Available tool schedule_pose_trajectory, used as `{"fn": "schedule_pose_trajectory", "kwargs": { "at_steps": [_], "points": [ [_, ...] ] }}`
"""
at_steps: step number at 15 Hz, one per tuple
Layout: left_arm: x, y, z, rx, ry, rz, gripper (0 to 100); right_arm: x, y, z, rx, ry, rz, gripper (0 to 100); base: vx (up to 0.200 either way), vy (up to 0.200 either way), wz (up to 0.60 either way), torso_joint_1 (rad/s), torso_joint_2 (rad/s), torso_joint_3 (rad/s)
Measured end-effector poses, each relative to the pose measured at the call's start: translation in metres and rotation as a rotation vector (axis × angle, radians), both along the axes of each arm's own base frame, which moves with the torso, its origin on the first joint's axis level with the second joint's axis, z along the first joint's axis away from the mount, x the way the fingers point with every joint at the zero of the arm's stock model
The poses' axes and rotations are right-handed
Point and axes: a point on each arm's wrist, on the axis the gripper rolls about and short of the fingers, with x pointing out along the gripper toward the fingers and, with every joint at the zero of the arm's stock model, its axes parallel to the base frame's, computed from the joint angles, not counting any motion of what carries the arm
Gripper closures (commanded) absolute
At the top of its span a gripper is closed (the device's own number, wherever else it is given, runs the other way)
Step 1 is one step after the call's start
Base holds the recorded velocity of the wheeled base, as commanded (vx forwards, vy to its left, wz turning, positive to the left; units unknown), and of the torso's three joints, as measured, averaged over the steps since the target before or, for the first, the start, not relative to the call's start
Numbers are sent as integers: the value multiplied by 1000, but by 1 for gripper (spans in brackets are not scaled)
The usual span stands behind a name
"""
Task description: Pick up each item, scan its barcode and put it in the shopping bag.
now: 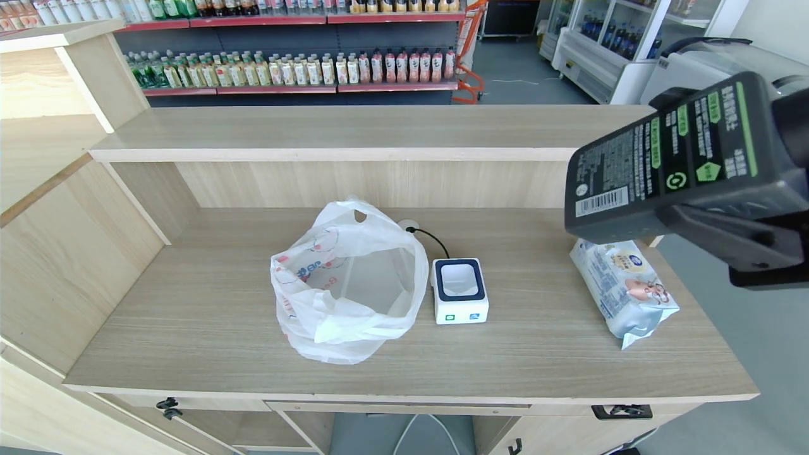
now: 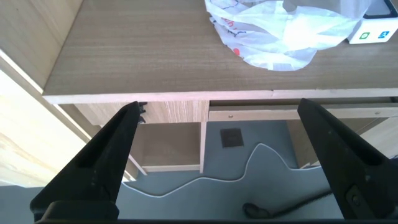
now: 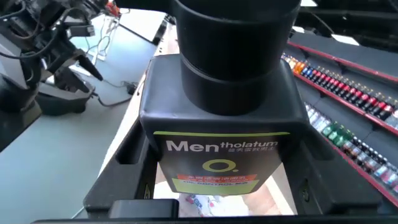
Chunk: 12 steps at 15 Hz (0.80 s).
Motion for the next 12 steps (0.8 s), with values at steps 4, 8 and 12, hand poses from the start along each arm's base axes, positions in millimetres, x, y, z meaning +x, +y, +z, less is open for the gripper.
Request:
{"fn": "schedule_pose_trajectory", "kwargs": {
  "at_steps": [4,8,12],
  "points": [
    [0,0,0,0,0,0,0,-9,14,-4,-26,-61,89,100,0,0,0,0,0,0],
    [0,0,0,0,0,0,0,-15,2,3,-21,-78,49,100,0,0,0,0,0,0],
    [0,0,0,0,0,0,0,-30,-1,2,-25,-84,70,100,0,0,0,0,0,0]
  ]
}}
